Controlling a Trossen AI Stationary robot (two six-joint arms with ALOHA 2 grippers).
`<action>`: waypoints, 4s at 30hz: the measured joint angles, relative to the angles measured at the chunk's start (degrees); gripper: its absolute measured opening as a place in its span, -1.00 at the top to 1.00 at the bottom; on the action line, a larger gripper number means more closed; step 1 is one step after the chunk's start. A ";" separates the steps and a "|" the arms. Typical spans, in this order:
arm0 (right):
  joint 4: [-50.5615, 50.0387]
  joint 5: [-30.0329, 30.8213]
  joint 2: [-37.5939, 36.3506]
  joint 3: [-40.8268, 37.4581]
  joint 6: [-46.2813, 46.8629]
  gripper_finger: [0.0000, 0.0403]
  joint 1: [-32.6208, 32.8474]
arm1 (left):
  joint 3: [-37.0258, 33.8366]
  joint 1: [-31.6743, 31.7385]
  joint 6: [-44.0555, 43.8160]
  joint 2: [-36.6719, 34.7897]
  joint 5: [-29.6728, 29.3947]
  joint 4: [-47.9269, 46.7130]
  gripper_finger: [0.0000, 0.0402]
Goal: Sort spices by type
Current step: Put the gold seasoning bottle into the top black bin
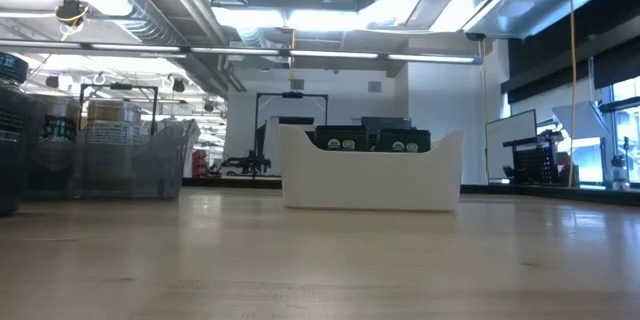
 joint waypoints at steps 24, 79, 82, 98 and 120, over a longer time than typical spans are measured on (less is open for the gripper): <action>3.49 7.92 0.14 -2.19 -5.79 -0.47 -2.67 | -0.04 0.10 2.21 -0.02 -0.02 -0.15 -0.42; 28.59 25.04 -0.03 1.70 -42.58 -0.81 -33.43 | -3.34 0.84 -3.17 -8.13 -0.50 -24.98 -0.42; 28.64 26.39 -0.04 1.70 -42.67 -0.94 -33.51 | -3.34 1.24 -2.75 -8.13 -0.37 -24.98 -0.42; 16.53 29.97 -2.51 8.06 -39.14 -0.90 -29.87 | -3.37 1.25 -0.73 -11.08 -0.02 -24.94 -0.42; 20.10 47.73 -5.22 -10.62 -14.68 -0.90 -14.06 | 8.20 17.35 8.59 0.79 15.63 -15.11 -0.81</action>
